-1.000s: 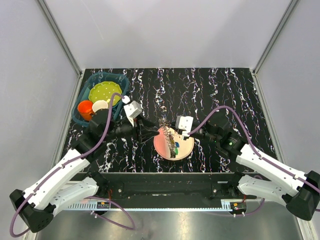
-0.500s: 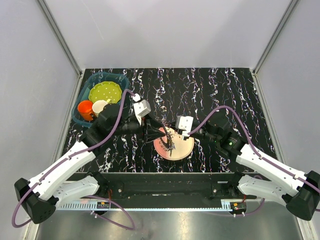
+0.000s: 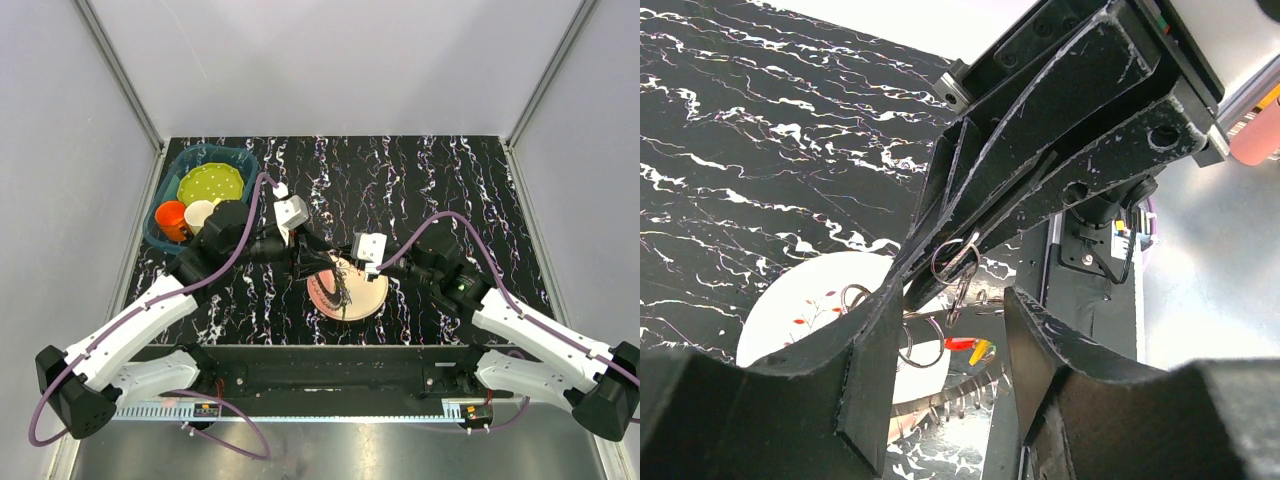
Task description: Remove the keys from the keyring
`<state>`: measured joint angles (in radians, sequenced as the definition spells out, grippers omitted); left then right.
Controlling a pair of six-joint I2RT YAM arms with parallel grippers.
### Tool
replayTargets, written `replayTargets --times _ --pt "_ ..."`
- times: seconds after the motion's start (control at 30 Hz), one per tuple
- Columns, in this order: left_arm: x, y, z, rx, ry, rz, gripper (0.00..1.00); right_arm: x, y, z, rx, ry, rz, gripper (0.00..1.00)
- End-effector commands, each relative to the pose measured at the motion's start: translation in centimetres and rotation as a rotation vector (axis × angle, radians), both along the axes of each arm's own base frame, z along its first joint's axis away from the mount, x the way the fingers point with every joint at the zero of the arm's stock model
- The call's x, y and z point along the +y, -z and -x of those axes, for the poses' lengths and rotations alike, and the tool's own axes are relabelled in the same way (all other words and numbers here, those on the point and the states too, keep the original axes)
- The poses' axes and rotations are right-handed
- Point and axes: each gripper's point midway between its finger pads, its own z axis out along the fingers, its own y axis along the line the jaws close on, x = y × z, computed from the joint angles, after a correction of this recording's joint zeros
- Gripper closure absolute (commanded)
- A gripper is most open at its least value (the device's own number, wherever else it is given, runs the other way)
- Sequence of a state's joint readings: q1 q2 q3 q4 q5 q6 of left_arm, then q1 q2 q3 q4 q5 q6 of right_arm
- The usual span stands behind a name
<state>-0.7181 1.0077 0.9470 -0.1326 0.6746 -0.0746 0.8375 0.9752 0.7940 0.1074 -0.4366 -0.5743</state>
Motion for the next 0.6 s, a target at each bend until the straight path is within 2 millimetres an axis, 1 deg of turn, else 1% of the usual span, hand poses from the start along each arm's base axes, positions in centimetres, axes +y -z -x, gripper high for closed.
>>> replayTargets --times 0.0,0.2,0.37,0.43,0.57 --pt "-0.8 -2.6 0.7 -0.079 0.077 0.059 0.54 0.0 -4.1 0.4 -0.080 -0.017 -0.106 1.00" --pt "-1.2 -2.1 1.0 -0.066 0.120 0.052 0.54 0.2 -4.0 1.0 -0.070 -0.050 -0.108 1.00" --pt "-1.3 -2.1 2.7 -0.041 0.219 0.064 0.55 0.0 -4.1 1.2 -0.063 -0.053 -0.122 1.00" --pt "-1.2 -2.1 3.3 -0.033 0.248 0.068 0.57 0.0 -4.1 1.3 -0.062 -0.054 -0.127 1.00" --pt "-1.0 -2.1 4.1 -0.016 0.276 0.073 0.65 0.1 -3.9 1.1 -0.058 -0.045 -0.122 1.00"
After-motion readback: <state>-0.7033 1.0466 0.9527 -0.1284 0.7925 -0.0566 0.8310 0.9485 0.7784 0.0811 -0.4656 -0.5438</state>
